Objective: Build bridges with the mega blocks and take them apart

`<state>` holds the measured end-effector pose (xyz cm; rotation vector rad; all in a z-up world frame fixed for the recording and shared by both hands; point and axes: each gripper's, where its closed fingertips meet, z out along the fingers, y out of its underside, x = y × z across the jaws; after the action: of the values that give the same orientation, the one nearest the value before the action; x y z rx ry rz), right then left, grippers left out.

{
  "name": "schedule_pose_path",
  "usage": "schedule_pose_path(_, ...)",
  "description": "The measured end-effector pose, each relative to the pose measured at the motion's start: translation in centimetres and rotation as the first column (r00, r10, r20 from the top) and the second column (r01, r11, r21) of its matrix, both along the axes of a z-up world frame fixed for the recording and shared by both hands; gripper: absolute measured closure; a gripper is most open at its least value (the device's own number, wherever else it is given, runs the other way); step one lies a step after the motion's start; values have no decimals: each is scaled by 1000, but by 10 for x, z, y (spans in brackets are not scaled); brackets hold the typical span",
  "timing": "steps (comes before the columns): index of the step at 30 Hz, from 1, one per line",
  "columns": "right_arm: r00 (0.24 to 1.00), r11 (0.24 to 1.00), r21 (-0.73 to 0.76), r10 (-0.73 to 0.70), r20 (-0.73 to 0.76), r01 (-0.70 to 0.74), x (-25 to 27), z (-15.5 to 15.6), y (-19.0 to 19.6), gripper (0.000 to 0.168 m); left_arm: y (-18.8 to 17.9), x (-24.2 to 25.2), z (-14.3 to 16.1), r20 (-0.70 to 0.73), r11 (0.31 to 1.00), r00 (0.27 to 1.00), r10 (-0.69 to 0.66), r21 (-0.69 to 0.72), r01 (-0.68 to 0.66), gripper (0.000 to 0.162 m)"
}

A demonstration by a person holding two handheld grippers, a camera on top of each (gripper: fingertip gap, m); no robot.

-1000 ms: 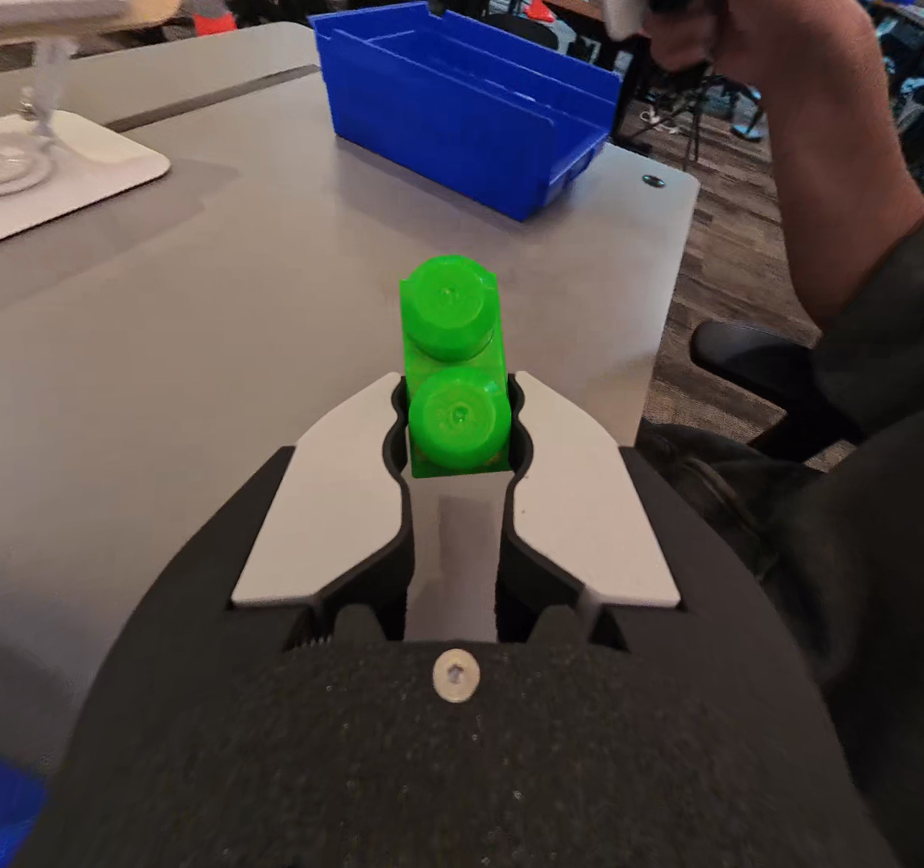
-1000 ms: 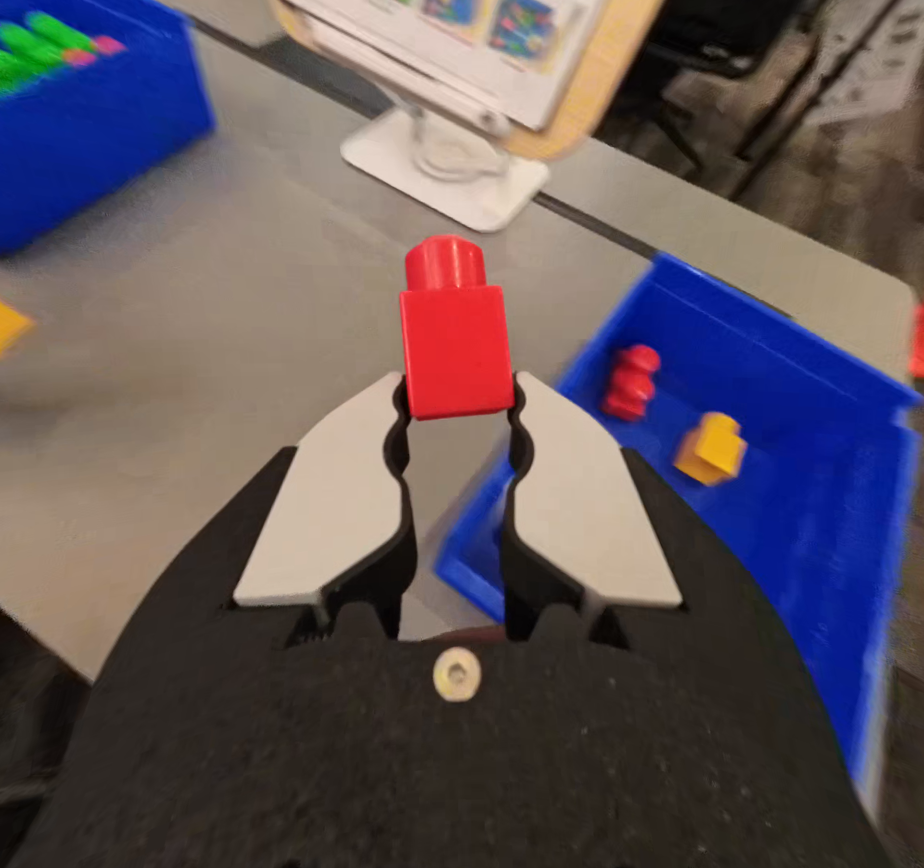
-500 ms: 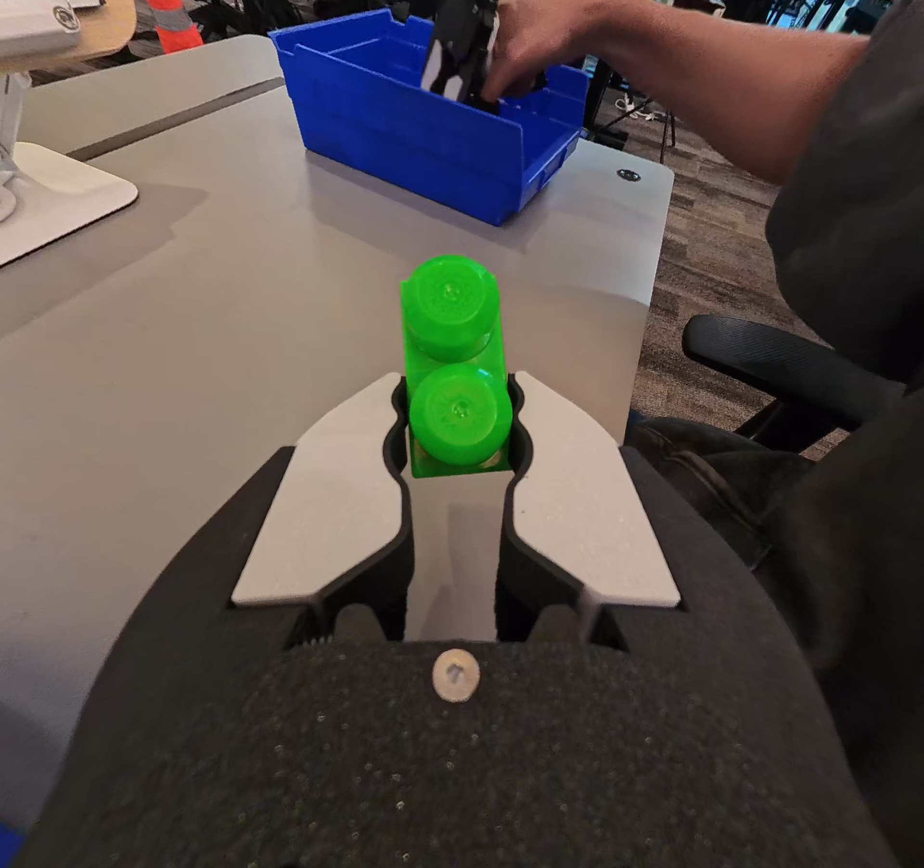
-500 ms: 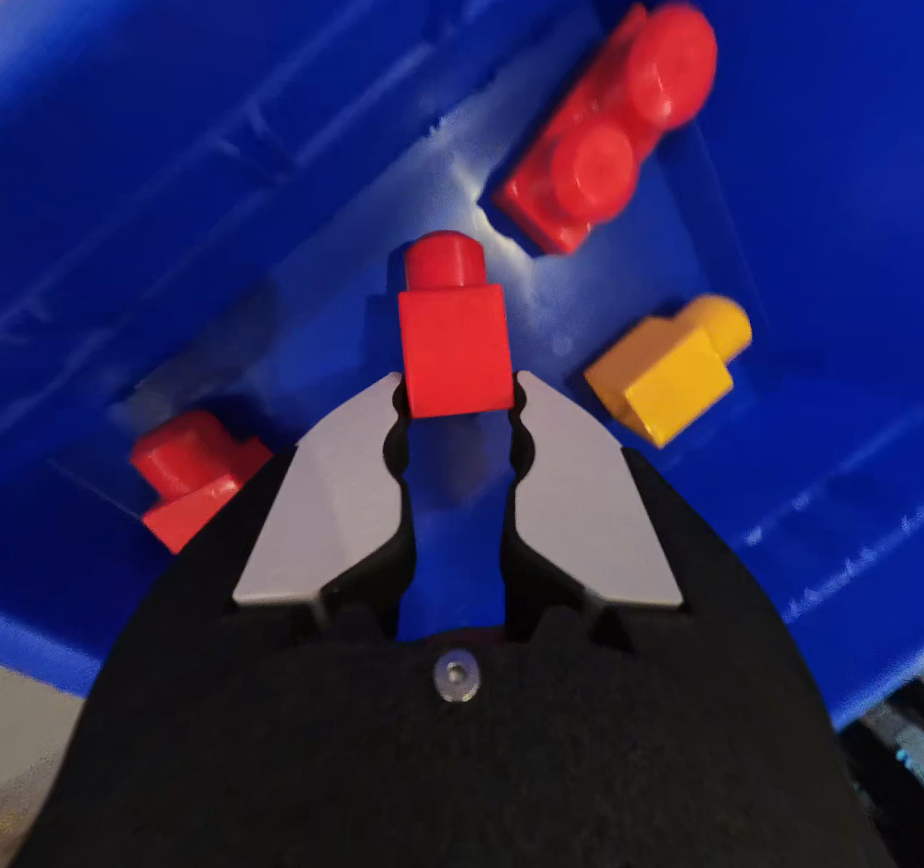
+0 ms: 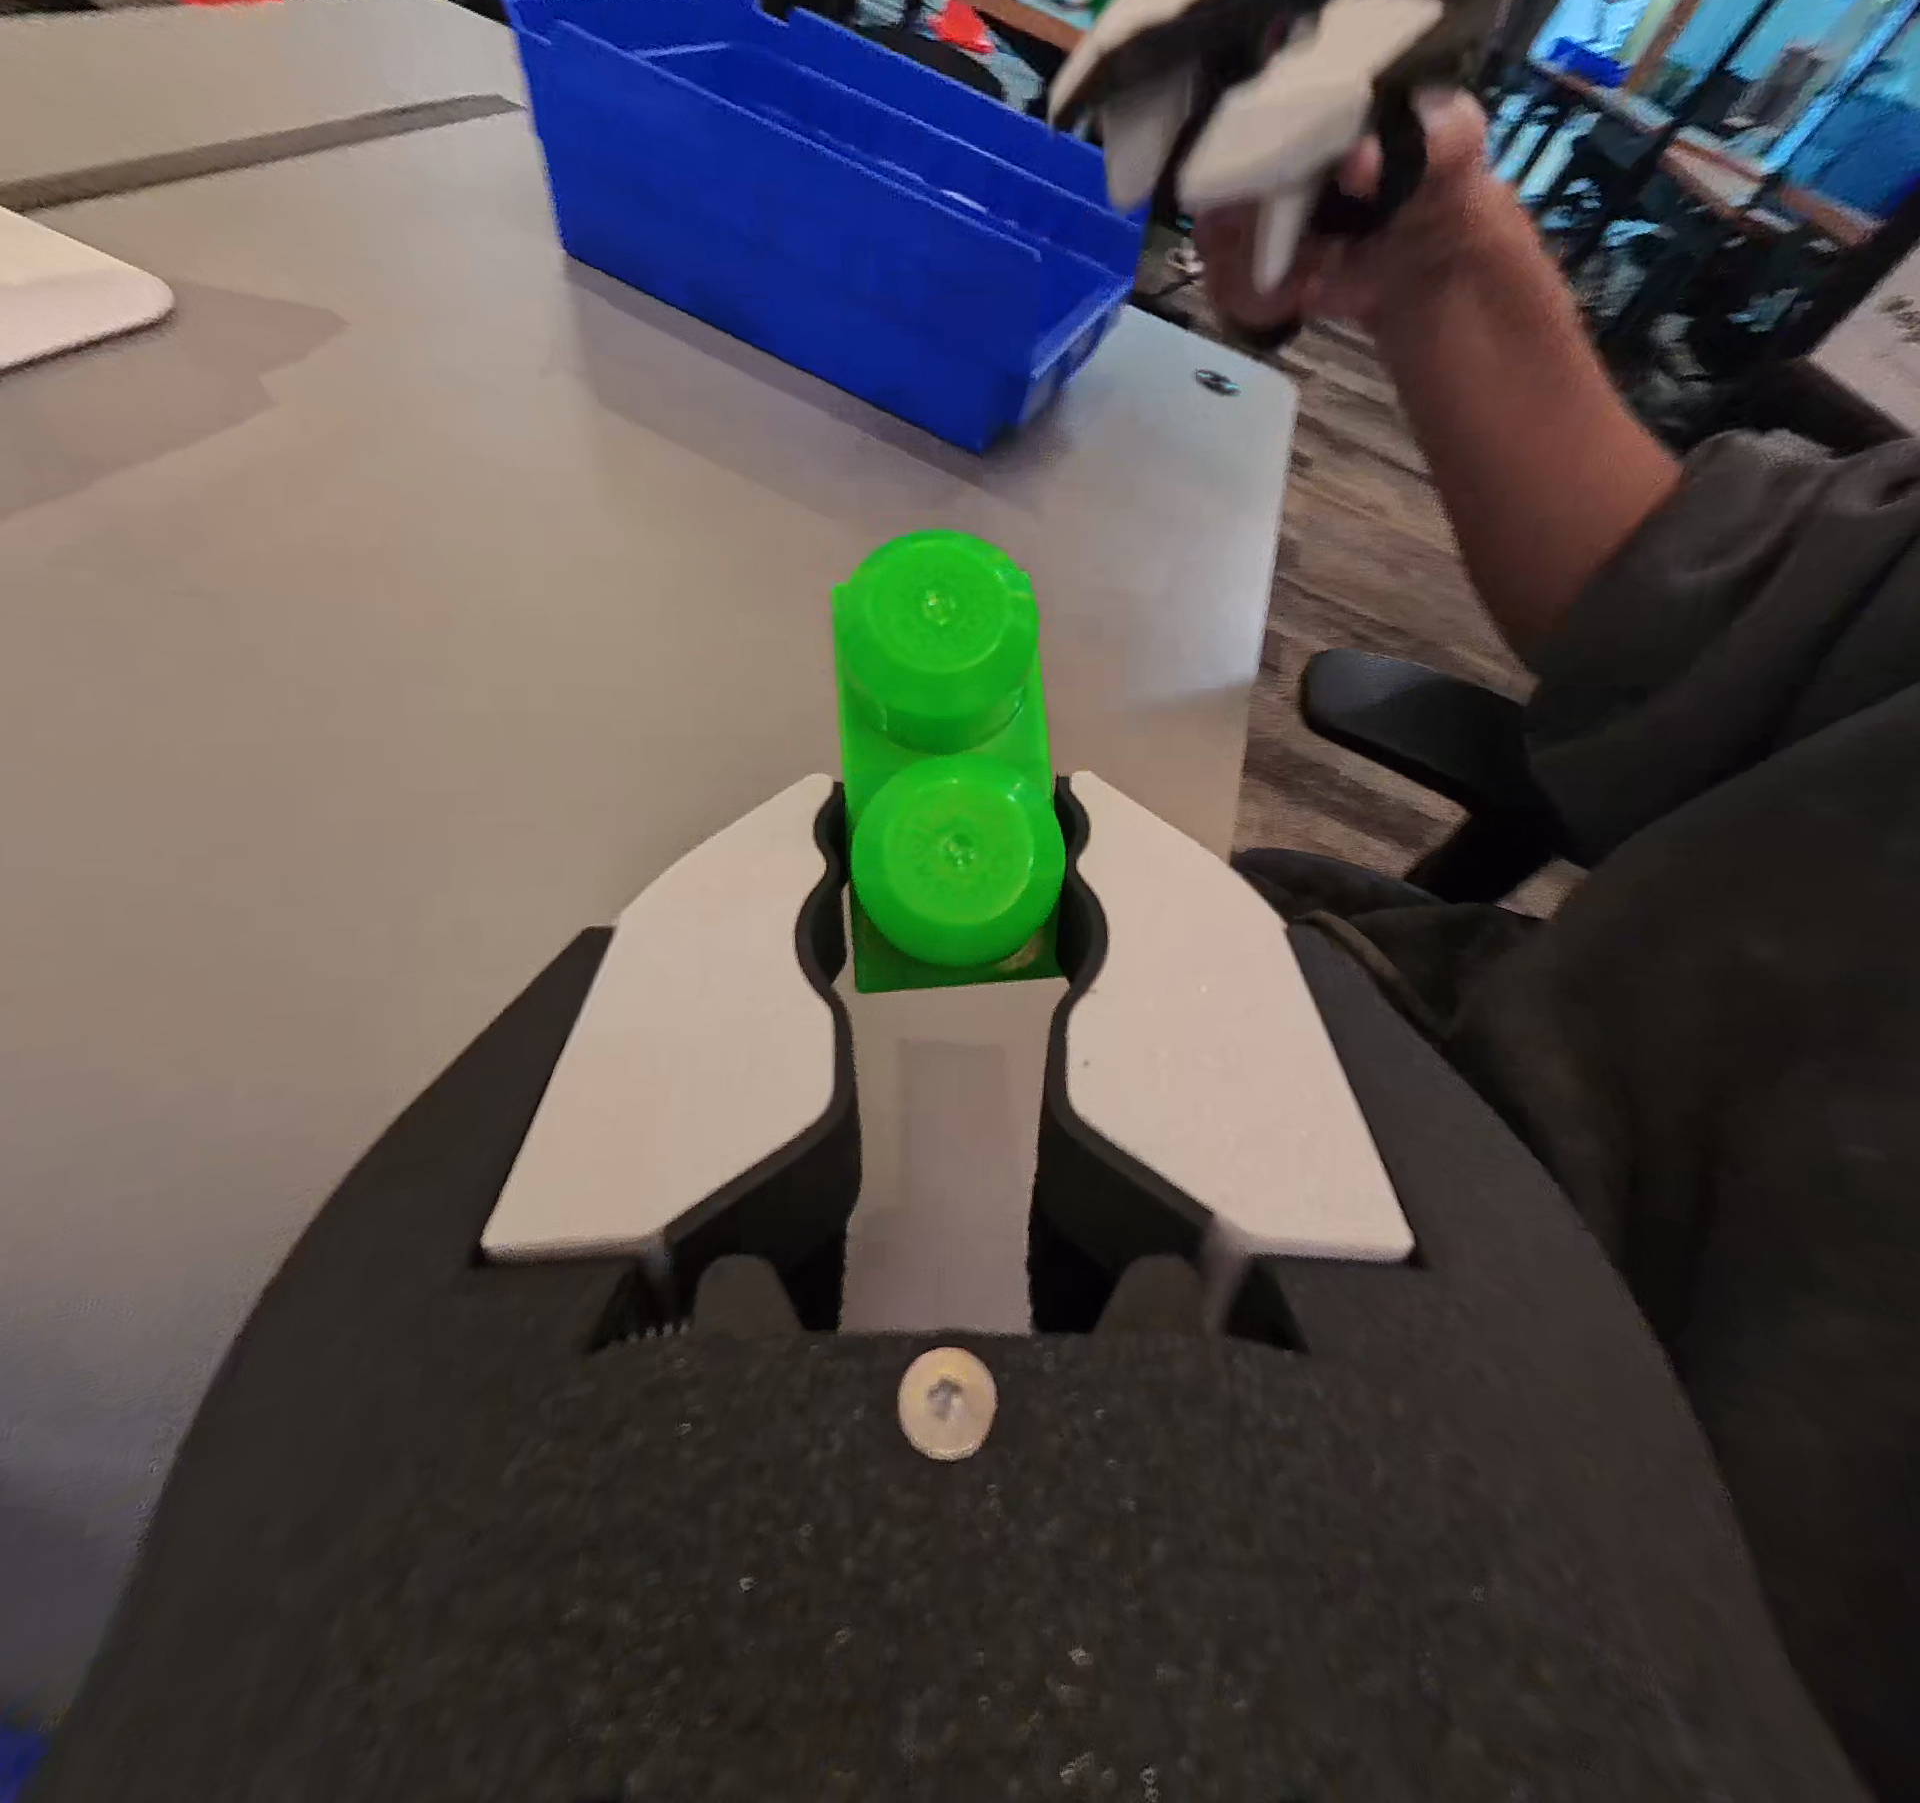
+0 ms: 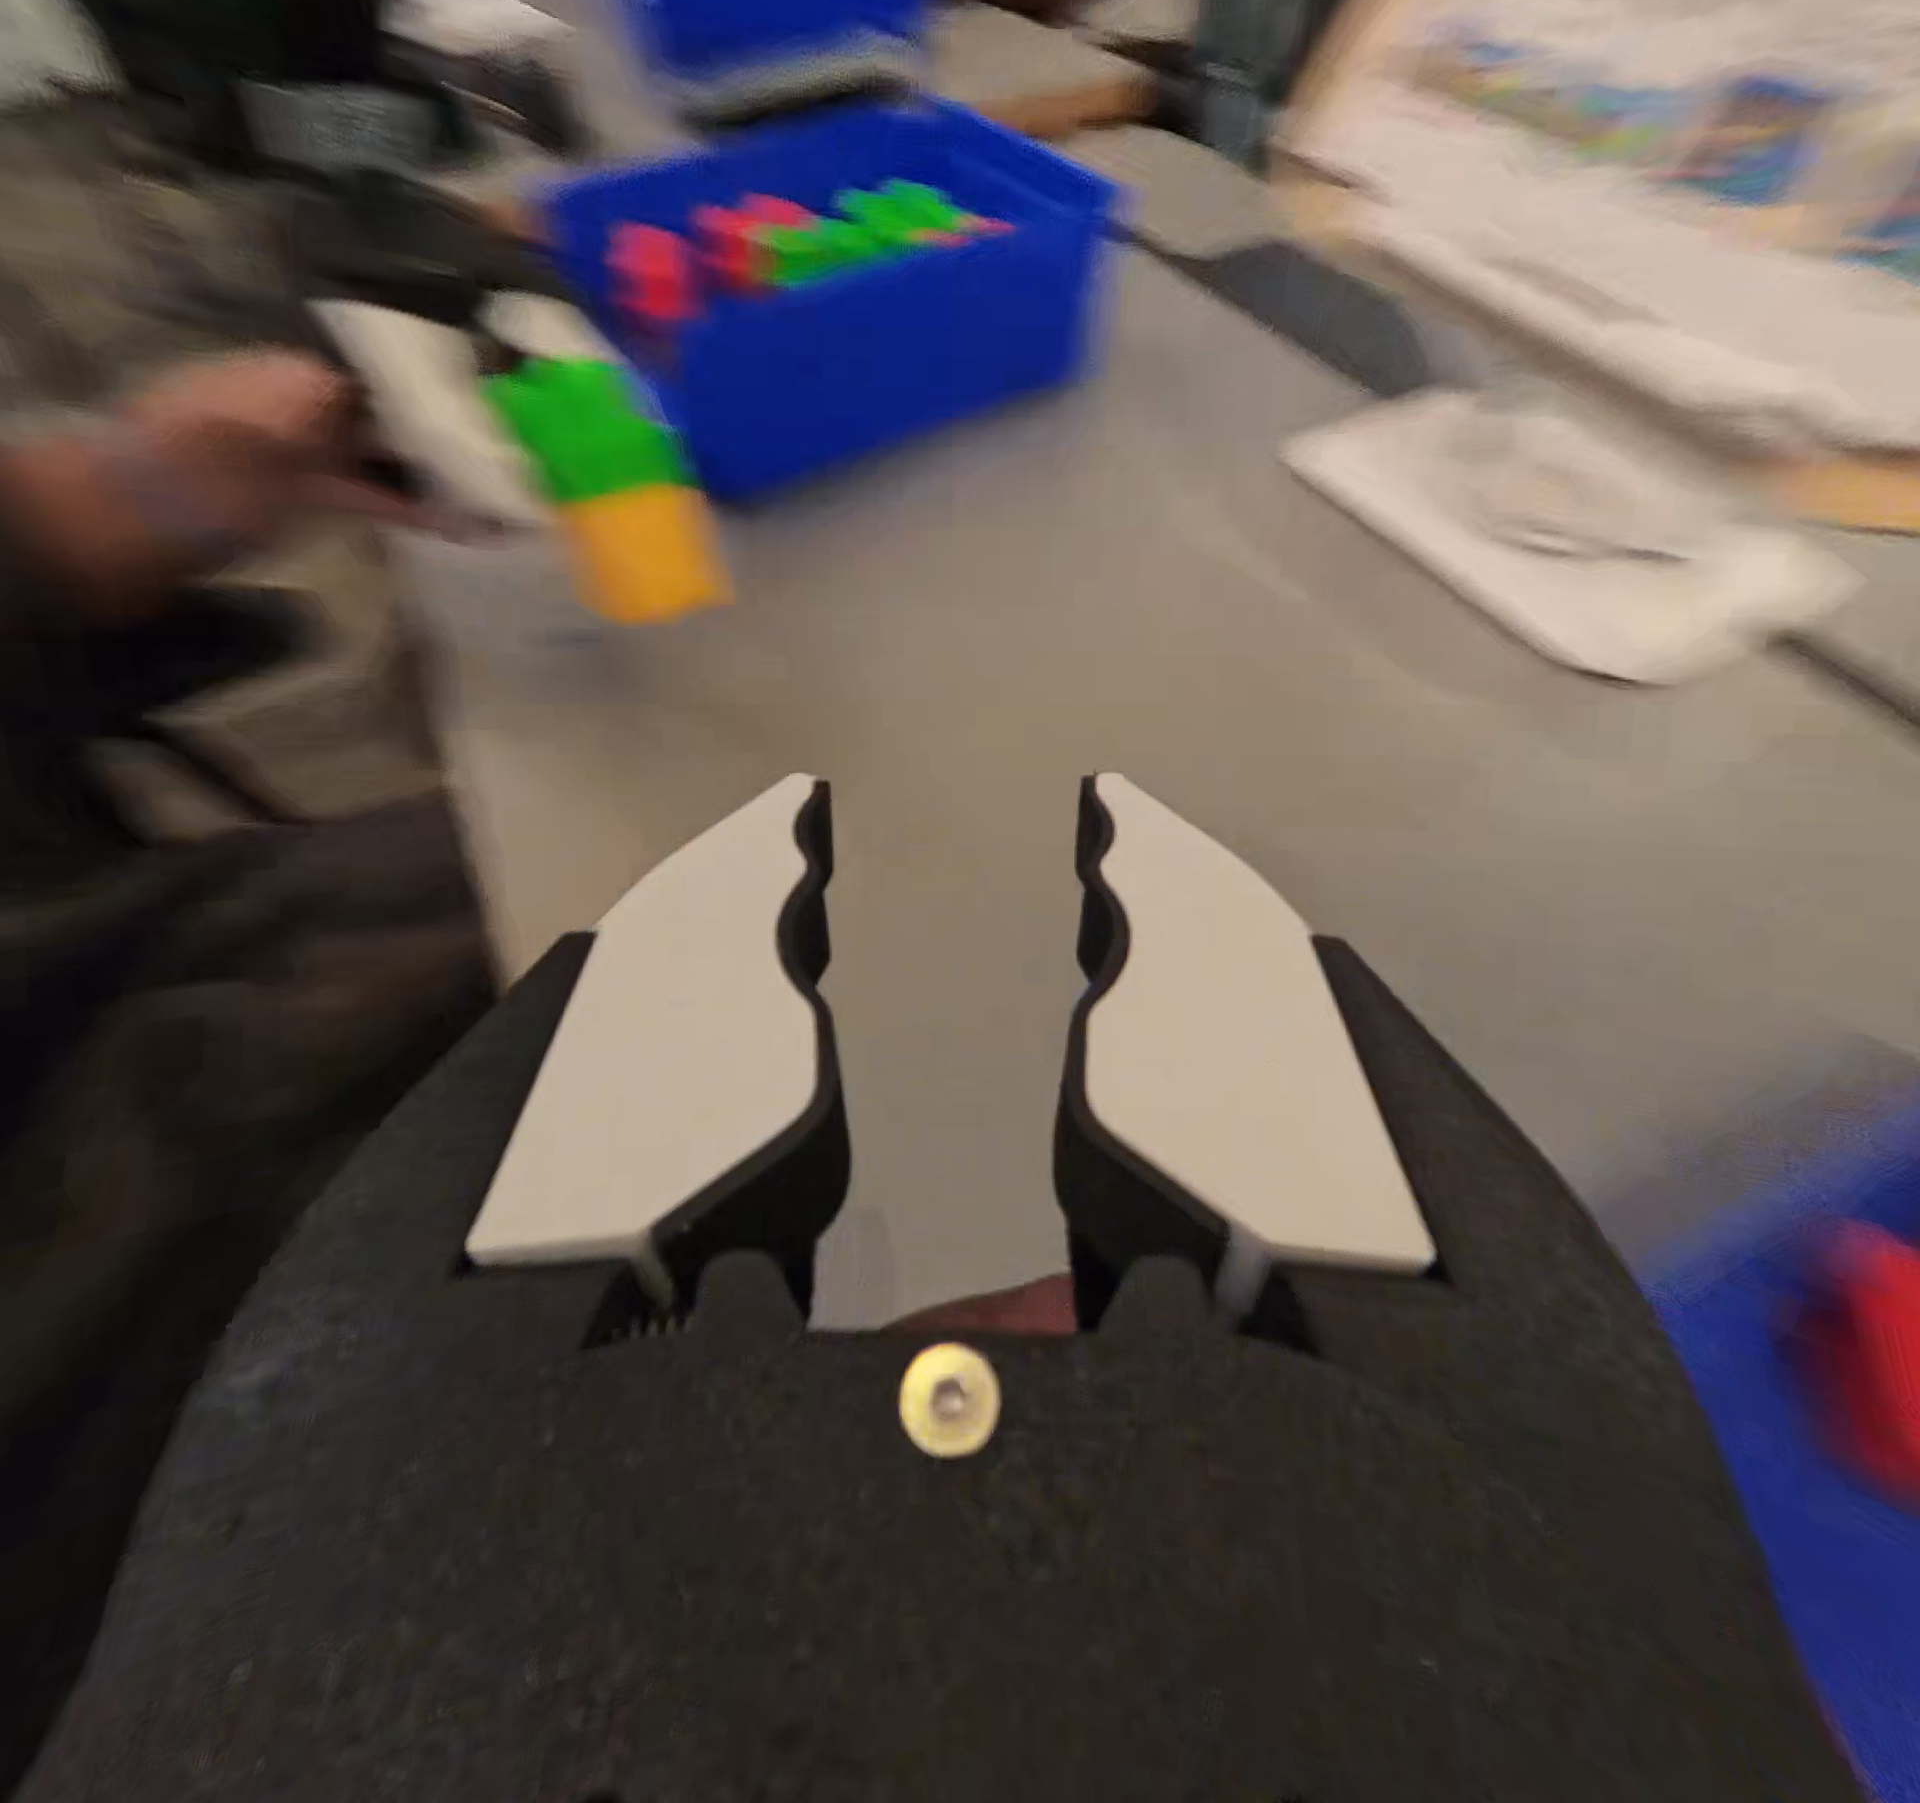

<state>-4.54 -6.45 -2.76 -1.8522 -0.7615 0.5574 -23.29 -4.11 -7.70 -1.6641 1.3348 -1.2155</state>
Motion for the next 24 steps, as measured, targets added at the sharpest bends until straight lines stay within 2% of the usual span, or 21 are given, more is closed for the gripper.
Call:
schedule_pose_path(2,971,975,-70,202,-126,-211,-70,-21,-20,120,-4,-1,-3,6,998,999,-54,-38,54,125)
schedule_pose_path(3,956,960,-91,250,-152,-265,-96,-32,-22,118,-5,-1,-5,5,996,997,-72,-50,72,125)
schedule_pose_path(5,944,943,-109,301,-133,-316,-131,-50,-18,113,-7,1,-6,14,993,995,-97,-68,98,125)
schedule_pose_path(10,913,908,-142,370,-170,-394,-173,-63,-8,105,-22,7,-2,46,975,979,-196,-97,200,125)
schedule_pose_path(13,914,904,-146,388,-119,-402,-176,-74,-7,128,-31,10,-1,50,967,970,-239,-76,243,126)
schedule_pose_path(16,897,884,-165,413,-160,-437,-173,-78,-12,130,-33,12,-2,46,970,971,-236,-46,238,126)
schedule_pose_path(17,901,883,-185,414,-126,-432,-171,-85,-12,131,-32,12,1,70,973,971,-227,-34,229,125)
schedule_pose_path(19,911,887,-232,412,6,-400,-162,-110,-13,131,-26,5,27,213,973,956,-203,-62,220,126)
schedule_pose_path(20,915,892,-226,403,7,-391,-160,-111,-13,131,-20,-1,38,256,972,949,-184,-98,214,126)
schedule_pose_path(22,924,899,-229,383,-2,-373,-151,-106,-13,131,-6,-11,43,248,983,959,-133,-91,160,126)
schedule_pose_path(24,942,922,-232,330,58,-309,-135,-107,-7,131,4,-14,38,210,996,975,-69,-37,79,126)
